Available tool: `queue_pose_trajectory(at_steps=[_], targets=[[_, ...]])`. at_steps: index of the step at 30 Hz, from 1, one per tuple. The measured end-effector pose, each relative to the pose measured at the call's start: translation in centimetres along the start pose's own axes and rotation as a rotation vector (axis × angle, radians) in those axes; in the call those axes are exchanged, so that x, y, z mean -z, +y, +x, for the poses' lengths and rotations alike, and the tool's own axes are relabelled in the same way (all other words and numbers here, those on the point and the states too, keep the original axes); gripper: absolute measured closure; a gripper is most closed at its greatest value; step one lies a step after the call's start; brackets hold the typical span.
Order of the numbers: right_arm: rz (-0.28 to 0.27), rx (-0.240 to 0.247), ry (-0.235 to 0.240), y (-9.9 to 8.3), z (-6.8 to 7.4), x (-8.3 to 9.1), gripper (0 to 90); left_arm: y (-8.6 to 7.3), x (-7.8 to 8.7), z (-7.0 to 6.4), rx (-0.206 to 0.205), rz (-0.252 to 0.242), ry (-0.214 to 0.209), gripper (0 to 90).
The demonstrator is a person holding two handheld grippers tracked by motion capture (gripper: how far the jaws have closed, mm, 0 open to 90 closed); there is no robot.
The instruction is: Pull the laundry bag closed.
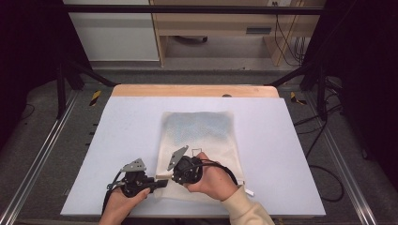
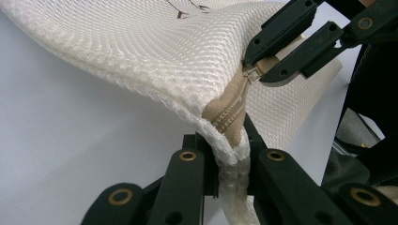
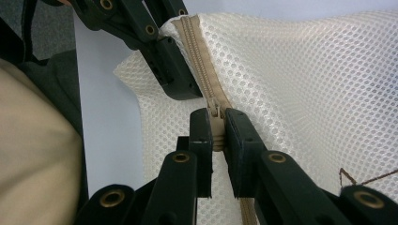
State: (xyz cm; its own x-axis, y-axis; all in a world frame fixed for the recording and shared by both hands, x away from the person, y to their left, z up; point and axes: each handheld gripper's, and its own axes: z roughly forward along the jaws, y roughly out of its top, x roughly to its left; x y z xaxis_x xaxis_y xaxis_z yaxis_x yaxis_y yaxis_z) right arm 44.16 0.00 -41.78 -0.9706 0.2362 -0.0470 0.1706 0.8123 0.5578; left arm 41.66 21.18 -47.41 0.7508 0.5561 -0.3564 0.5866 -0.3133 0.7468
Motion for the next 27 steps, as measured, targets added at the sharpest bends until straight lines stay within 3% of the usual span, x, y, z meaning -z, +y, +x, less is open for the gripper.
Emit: queue_pose_trajectory(at_steps=[27], targets=[[0.007,-0.034,-0.006,-0.97,-0.52,0.22,81.9,0.04,0.06,-0.04,0.000,-0.001,-0.001,83.4]])
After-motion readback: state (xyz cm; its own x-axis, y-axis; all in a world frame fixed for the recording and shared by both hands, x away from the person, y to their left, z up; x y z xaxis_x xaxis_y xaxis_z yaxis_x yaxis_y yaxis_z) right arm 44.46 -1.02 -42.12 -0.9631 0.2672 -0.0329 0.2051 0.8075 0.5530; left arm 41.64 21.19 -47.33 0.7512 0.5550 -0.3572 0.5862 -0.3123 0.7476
